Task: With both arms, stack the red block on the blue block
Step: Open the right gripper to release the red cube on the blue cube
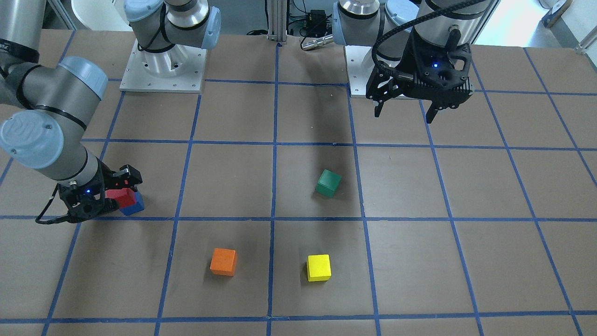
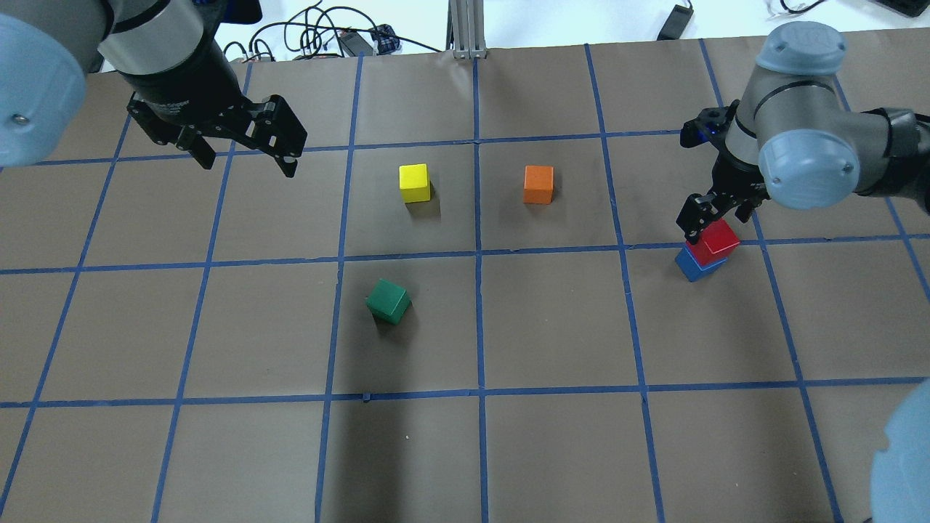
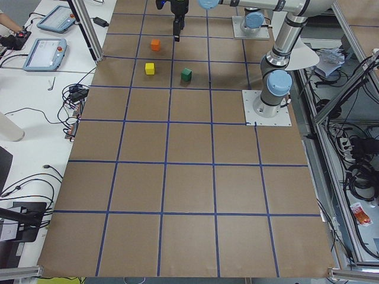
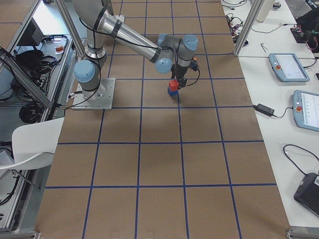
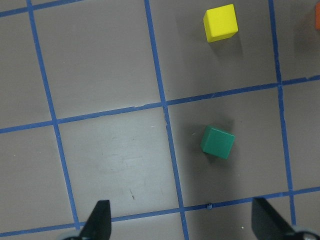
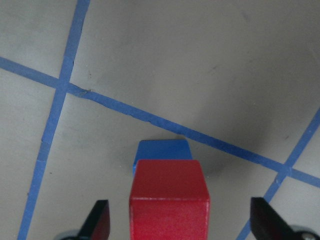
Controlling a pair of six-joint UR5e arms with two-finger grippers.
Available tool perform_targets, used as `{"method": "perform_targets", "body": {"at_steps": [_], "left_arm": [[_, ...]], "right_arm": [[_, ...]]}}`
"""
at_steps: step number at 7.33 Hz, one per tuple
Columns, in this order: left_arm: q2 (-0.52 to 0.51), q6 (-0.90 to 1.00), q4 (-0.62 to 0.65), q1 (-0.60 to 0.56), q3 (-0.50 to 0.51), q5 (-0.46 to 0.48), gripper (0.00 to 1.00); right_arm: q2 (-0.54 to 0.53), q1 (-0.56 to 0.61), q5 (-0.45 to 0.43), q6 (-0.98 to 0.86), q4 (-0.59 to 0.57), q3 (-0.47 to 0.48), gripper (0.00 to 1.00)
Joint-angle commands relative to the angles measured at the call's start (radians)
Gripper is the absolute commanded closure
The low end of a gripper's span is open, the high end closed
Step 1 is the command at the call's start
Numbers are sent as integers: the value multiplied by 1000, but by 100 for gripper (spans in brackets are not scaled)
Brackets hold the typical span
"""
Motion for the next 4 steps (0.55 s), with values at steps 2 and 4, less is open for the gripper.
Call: {"method": "perform_targets", "body": {"at_steps": [2, 4], "left_arm": [[0, 0, 0, 0, 0, 0, 0], [2, 2, -2, 0, 0, 0, 0]], "right_arm": [[-164, 10, 18, 189, 257, -144, 0], [-194, 31, 22, 283, 394, -250, 0]]}}
